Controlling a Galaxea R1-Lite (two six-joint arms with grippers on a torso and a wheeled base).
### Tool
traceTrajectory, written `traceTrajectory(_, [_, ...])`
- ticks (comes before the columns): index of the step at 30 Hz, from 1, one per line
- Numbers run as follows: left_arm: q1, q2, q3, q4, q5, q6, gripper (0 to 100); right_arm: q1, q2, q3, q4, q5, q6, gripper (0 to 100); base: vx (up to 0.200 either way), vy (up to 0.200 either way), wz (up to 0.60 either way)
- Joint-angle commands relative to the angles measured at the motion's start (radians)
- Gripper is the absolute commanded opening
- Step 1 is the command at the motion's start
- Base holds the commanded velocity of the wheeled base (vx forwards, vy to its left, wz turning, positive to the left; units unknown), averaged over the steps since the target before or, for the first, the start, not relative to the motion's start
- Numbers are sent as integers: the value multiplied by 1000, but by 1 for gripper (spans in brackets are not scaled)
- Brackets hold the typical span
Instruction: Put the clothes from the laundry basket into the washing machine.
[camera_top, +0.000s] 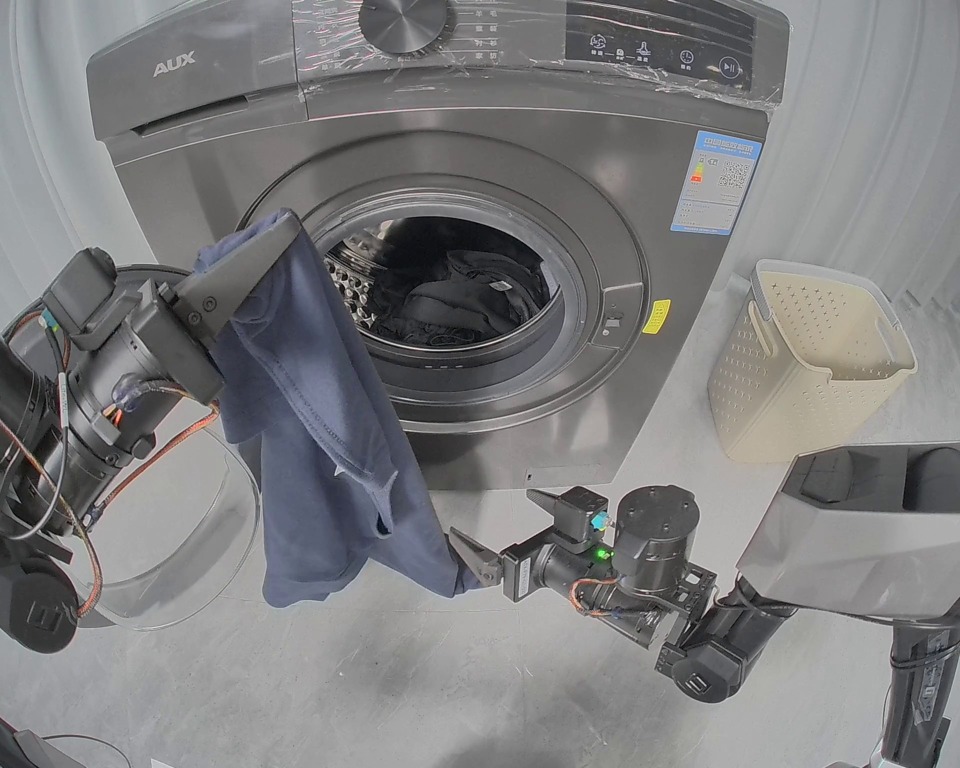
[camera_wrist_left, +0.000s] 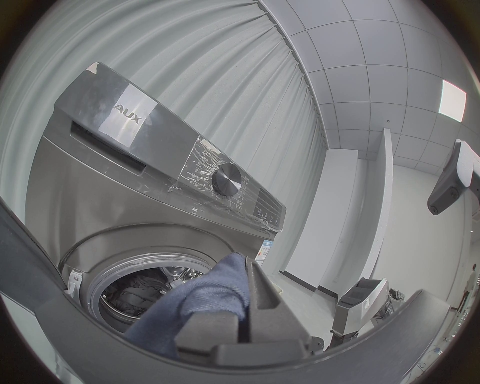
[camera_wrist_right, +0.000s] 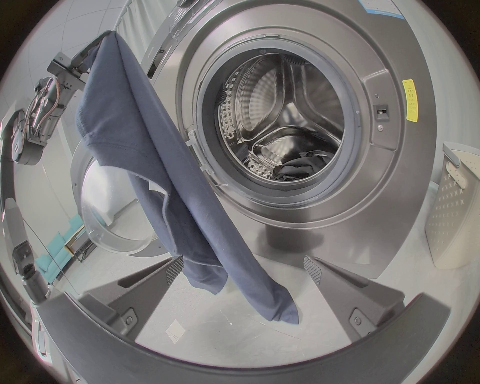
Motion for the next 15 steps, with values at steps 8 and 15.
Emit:
traceTrajectory(8, [1, -3, 2, -2, 0, -1, 0, 67, 36, -72, 13, 38, 9, 100, 0, 0, 0])
traceTrajectory(15, [4, 2, 4, -2, 0, 1, 0, 77, 63, -103, 16, 41, 19, 100, 0, 0, 0])
